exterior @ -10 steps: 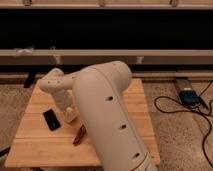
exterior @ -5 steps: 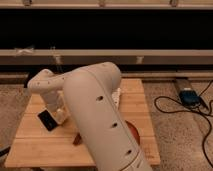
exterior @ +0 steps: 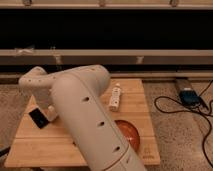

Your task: Wipe the white sponge on the table

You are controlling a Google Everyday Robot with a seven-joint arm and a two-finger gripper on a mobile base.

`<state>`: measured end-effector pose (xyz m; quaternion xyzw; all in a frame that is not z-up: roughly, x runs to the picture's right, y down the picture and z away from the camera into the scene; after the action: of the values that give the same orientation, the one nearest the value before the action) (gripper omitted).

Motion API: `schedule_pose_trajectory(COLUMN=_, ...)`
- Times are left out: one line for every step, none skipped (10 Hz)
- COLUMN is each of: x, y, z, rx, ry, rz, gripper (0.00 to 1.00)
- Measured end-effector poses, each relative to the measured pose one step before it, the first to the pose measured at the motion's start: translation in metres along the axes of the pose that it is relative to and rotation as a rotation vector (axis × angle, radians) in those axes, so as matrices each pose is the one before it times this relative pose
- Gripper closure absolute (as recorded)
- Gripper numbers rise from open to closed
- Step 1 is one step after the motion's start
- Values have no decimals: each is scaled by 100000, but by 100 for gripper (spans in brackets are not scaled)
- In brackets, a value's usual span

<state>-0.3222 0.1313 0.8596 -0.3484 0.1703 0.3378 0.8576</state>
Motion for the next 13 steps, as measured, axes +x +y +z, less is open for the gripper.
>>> schedule_pose_trajectory(x=-1180, y=-307, z=95, rx=-211, ry=-694, rz=1153, gripper=100)
schedule_pose_trajectory(x=-1104, y=-330, z=6, rx=-84, ry=-693, rz=1318, gripper=100)
schedule_pose_trajectory(x=-1175, y=-440, z=45, rx=12, ry=-740, rz=1710, gripper=100)
schedule_pose_trajectory(x=-807, y=-384, z=92, rx=166, ry=-438, rz=1510, gripper=100)
schedule_pose_trajectory(x=-620, y=-919, z=149, rx=341, ry=-219, rz=2312, gripper=100)
schedule_pose_trajectory(x=-502, y=-1060, z=77, rx=28, ry=-78, rz=2734, gripper=100)
schedule_pose_trajectory(x=-482, y=-1185, z=-13, rx=264, ry=-504, rz=3011, gripper=100)
schedule_pose_trajectory(x=-450, y=-1804, z=-99, rx=375, ry=-717, rz=4386, gripper=100)
schedule_pose_trajectory(x=-223, y=-1239, z=-91, rx=-21, ry=-443, rz=3080, gripper=100)
schedule_pose_trajectory(x=-154, y=-1557, z=-180, rx=113, ry=-725, rz=3606, gripper=100)
schedule_pose_trajectory(x=40, y=-1390, z=-162, rx=-460, ry=-350, rz=3333, gripper=100)
schedule_pose_trajectory(x=292, y=-1342, z=-103, rx=-100, ry=96, rz=3122, gripper=100)
schedule_pose_trajectory(x=304, y=-1100, z=-85, rx=111, ry=-143, rz=2078, gripper=100)
